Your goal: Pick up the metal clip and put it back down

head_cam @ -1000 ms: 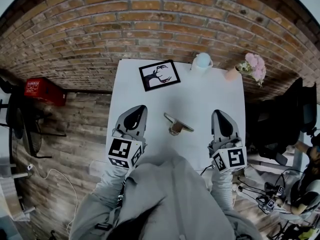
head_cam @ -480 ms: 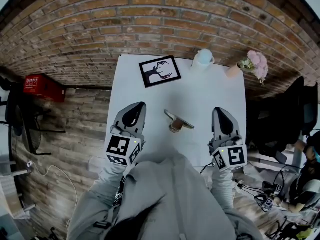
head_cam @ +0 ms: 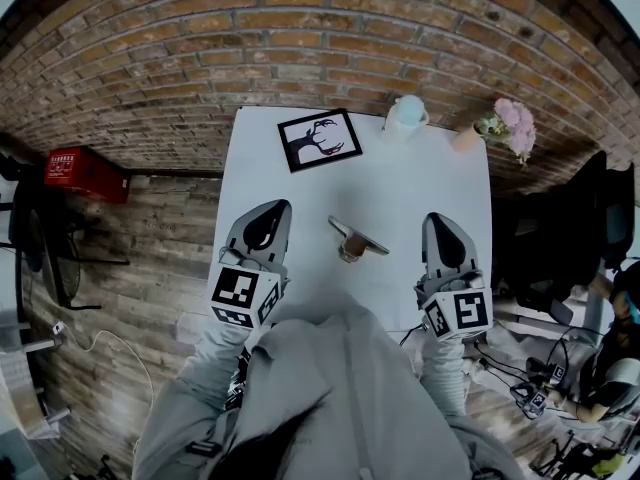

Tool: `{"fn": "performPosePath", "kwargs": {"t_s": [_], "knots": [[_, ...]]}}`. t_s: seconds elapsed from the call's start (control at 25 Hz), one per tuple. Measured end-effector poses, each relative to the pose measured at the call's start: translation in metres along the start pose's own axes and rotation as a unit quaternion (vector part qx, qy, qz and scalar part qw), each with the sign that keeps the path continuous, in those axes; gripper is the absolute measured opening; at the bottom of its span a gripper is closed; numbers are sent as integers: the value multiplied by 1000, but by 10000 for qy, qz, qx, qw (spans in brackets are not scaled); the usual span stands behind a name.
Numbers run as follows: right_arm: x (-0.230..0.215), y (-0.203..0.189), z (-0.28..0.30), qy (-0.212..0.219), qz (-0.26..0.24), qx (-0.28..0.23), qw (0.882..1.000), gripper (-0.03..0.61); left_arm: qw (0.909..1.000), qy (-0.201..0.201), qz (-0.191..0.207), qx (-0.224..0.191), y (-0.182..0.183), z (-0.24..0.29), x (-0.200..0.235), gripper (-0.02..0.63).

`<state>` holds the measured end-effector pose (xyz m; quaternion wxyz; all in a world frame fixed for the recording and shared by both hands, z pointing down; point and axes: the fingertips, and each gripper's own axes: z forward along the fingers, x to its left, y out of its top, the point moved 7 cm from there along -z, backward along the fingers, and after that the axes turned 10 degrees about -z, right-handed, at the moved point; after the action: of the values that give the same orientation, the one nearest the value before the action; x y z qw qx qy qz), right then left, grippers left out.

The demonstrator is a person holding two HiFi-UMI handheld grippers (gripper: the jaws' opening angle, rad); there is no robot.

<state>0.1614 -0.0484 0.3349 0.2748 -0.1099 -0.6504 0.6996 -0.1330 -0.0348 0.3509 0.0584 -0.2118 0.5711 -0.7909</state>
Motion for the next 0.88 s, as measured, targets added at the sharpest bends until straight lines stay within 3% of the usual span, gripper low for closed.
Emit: {"fn": "performPosePath", "kwargs": {"t_s": [0.36, 0.88], "knots": [[5, -3, 1, 74, 28, 66, 9999, 23, 9999, 54, -80, 53, -8, -3, 8, 26], [10, -6, -3, 81, 58, 114, 9999, 23, 9997, -215, 0, 68, -7, 1, 6, 26]]}}
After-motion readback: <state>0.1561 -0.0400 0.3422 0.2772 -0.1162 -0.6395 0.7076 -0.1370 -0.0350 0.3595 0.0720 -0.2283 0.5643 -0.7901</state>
